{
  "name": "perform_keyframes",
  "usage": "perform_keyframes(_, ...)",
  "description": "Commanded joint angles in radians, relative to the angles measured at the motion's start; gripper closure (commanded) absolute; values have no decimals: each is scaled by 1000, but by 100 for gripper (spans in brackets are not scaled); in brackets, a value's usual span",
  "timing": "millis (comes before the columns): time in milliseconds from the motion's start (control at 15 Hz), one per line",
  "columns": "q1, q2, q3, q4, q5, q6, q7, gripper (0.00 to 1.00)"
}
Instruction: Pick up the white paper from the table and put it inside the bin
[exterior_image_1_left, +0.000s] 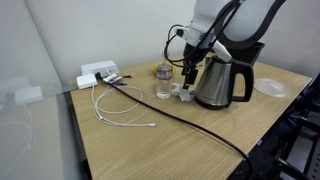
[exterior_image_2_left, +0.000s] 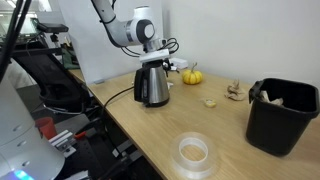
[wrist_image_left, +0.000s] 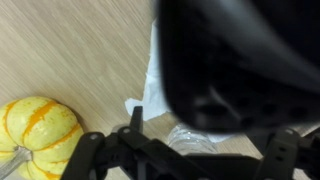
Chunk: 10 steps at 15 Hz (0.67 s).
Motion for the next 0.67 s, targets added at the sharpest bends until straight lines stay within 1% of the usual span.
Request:
perform_keyframes(0,-6,29,-12,18,-66,12,59,0)
perform_keyframes(333,-15,14,16,18,-75,13,62,0)
perform_keyframes(600,-10,-26,38,7,-84,9,48,0)
